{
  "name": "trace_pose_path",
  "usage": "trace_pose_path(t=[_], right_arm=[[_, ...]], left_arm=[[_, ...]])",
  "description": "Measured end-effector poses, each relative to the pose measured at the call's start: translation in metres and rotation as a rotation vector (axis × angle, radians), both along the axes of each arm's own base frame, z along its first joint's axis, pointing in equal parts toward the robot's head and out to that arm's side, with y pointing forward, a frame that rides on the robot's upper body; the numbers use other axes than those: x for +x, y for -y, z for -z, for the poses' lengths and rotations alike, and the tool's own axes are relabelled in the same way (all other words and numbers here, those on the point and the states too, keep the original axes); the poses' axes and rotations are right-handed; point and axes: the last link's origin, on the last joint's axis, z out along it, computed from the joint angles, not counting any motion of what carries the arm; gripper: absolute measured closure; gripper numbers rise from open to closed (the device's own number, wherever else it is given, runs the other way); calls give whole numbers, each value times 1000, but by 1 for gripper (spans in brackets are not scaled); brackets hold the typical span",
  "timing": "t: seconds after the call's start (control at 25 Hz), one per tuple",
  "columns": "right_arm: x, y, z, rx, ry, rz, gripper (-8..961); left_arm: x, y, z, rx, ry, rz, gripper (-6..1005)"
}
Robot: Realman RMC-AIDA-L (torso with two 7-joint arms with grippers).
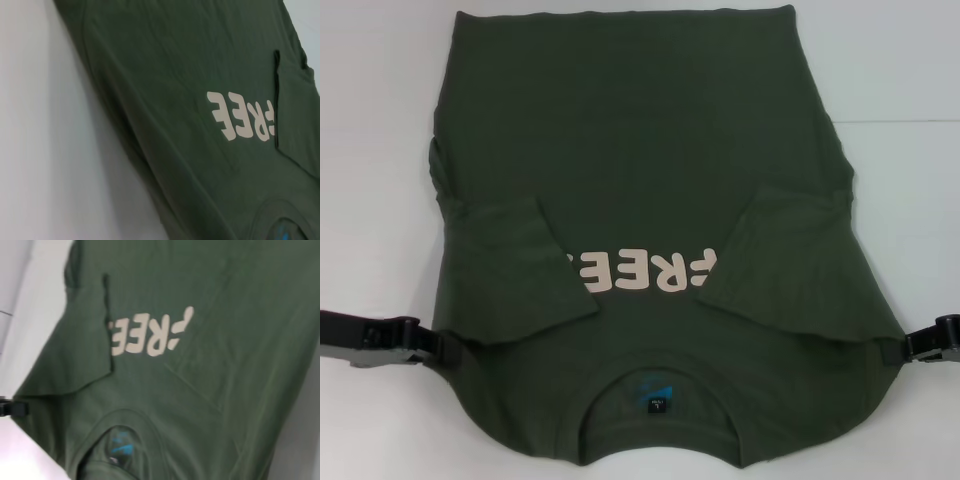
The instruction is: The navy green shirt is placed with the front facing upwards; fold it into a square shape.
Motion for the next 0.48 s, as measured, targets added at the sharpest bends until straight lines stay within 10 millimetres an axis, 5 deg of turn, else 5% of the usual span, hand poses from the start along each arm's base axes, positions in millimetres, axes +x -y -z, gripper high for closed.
trace_pose_path(t=[0.48], right_arm=[[14, 27, -11, 114, -107, -147, 910]], left_arm=[[-14, 19, -3, 73, 71, 64, 946]])
